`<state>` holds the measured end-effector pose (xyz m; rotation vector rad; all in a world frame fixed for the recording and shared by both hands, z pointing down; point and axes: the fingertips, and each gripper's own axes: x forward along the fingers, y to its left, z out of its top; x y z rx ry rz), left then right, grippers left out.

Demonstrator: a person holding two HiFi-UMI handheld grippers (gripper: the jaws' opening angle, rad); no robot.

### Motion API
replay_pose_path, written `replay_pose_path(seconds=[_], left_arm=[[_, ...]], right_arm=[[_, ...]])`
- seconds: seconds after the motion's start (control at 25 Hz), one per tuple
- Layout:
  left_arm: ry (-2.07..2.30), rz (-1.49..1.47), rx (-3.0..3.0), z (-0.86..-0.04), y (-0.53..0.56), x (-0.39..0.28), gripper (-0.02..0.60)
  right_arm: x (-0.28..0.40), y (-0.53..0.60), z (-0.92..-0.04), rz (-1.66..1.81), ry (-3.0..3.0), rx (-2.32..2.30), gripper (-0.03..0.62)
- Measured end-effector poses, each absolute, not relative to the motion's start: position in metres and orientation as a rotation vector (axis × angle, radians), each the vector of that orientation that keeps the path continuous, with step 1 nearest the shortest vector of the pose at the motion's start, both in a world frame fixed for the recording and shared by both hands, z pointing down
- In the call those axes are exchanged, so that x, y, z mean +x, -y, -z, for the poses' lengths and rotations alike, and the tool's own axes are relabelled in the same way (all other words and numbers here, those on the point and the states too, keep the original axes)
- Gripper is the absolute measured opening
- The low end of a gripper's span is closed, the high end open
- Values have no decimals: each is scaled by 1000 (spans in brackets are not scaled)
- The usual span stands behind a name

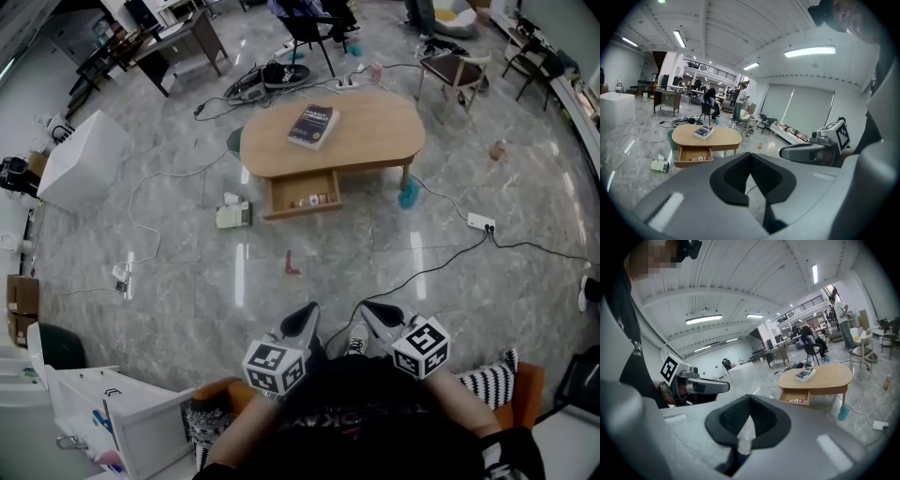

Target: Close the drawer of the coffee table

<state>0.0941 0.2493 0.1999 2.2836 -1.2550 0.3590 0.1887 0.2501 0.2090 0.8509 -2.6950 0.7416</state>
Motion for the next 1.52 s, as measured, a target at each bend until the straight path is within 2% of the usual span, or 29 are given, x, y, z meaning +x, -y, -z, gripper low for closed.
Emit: replay_pose_path(seconds=[0.8,1.52], left_arm=[[1324,-356,2223,-231,-195,23,-2],[1243,-390,2252,-257,-116,-101,-2]], right_arm=[[160,-197,-232,-729,2620,916,0],[38,-112,-244,-737,2501,1064,0]])
